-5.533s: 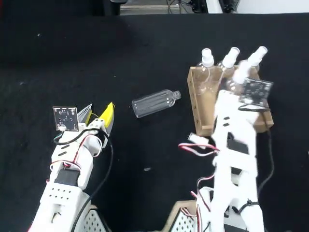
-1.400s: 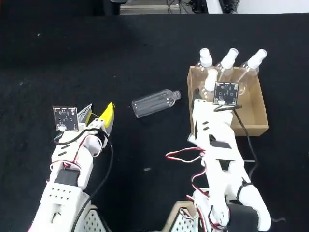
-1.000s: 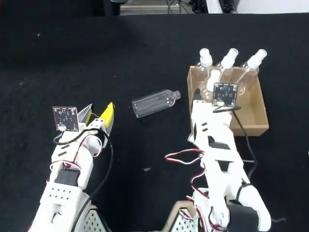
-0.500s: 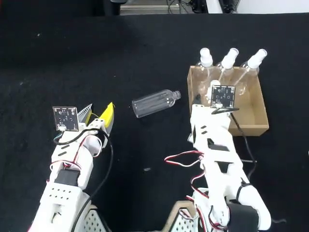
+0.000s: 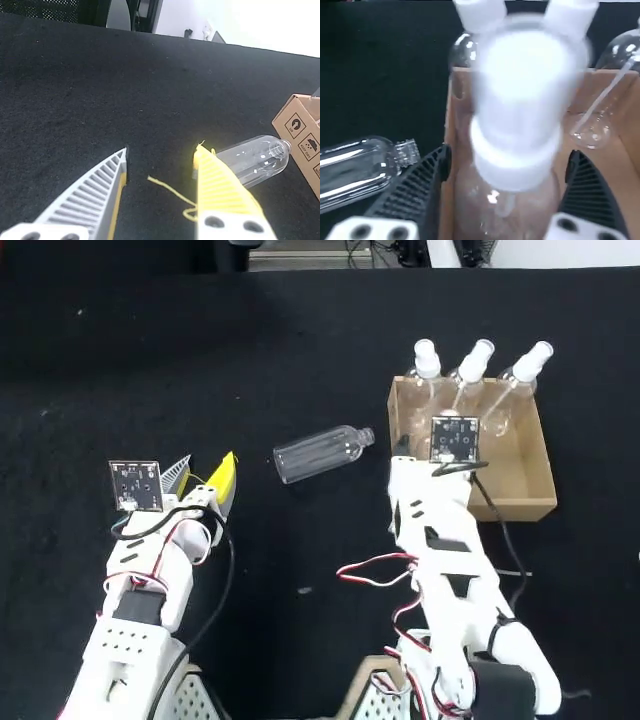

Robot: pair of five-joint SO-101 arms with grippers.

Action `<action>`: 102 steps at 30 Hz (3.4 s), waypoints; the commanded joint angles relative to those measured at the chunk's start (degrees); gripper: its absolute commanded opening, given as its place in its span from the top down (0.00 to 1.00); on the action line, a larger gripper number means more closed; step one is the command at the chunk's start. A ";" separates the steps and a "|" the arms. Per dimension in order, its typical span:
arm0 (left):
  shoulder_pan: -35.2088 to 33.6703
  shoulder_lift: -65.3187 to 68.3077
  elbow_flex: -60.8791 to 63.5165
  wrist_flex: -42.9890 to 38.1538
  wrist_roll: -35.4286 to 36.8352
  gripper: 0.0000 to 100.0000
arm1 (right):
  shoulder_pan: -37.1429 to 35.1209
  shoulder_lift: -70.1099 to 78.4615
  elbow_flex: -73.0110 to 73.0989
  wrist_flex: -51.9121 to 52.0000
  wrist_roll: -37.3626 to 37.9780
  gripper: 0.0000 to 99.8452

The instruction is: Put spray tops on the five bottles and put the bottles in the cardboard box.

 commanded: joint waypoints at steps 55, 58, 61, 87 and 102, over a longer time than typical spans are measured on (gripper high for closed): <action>0.75 0.26 -14.20 21.36 -4.66 0.80 | -0.35 -46.81 -32.22 91.16 -0.26 0.75; 0.40 0.35 -20.88 29.01 -4.84 0.80 | -2.20 -47.78 -30.11 91.34 7.74 0.75; 0.84 0.44 -24.84 32.79 -8.70 0.80 | -8.44 -48.13 -24.57 91.69 14.07 0.75; 15.34 62.51 -64.57 29.36 -13.54 0.80 | -20.40 -48.13 -1.10 74.99 3.96 0.75; 15.96 63.65 -65.63 30.77 -22.59 0.74 | -10.81 -48.13 -3.30 77.45 4.31 0.75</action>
